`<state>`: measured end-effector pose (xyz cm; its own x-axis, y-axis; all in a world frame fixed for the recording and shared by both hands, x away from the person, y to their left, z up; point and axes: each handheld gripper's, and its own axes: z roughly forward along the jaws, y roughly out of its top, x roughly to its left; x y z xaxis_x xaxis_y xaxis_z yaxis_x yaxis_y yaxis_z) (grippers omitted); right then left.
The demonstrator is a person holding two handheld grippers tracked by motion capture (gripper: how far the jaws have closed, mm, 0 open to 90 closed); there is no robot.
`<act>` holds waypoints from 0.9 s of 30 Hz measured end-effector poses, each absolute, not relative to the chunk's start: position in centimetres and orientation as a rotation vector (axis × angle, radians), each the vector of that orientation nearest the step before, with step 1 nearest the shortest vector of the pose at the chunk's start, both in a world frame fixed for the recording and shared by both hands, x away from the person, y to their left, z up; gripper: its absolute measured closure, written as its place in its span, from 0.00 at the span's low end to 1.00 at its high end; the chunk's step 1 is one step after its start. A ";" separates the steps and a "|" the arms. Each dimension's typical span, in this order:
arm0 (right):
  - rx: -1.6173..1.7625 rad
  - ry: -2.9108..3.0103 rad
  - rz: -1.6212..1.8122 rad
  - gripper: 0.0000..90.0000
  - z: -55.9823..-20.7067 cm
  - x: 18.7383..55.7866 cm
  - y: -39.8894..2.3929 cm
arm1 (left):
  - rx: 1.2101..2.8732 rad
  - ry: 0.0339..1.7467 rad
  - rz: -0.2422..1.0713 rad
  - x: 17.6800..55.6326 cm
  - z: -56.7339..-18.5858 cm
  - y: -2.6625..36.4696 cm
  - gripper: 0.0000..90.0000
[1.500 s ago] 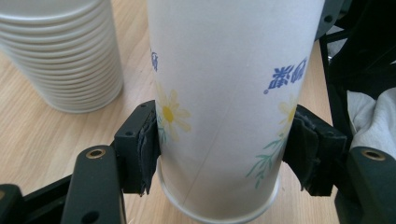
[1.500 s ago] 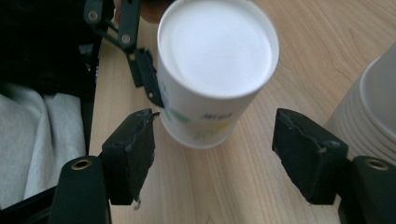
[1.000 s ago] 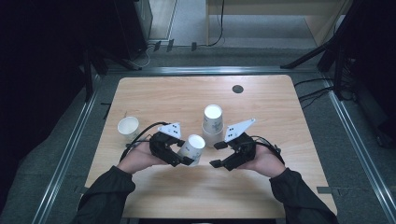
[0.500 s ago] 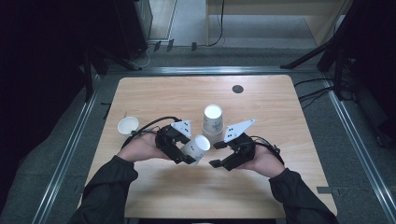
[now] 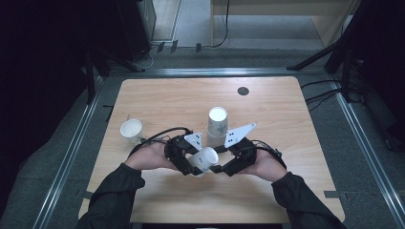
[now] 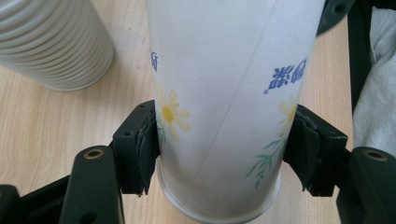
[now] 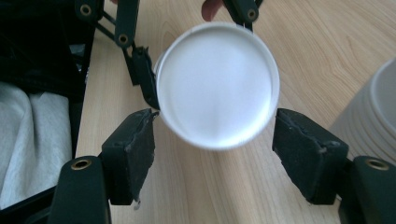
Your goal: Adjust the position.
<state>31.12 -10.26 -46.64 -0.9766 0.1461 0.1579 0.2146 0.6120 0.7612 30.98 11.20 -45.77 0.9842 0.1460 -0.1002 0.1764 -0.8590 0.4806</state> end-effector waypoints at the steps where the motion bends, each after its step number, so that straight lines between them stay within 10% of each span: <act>1: -0.308 -2.745 -1.310 0.34 -46.7 31.1 -10.1 | 2.624 0.221 -0.088 30.9 -45.8 11.1 0.37; 27: -0.290 -2.689 -1.354 0.39 -46.0 31.3 -10.3 | 2.488 0.249 -0.107 30.8 -45.8 11.6 0.14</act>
<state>31.29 -10.33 -45.97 -0.9748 0.1179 0.1894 0.2224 0.5821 0.7821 30.78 11.59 -45.79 0.9789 0.1526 -0.1356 0.2034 -0.7849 0.5853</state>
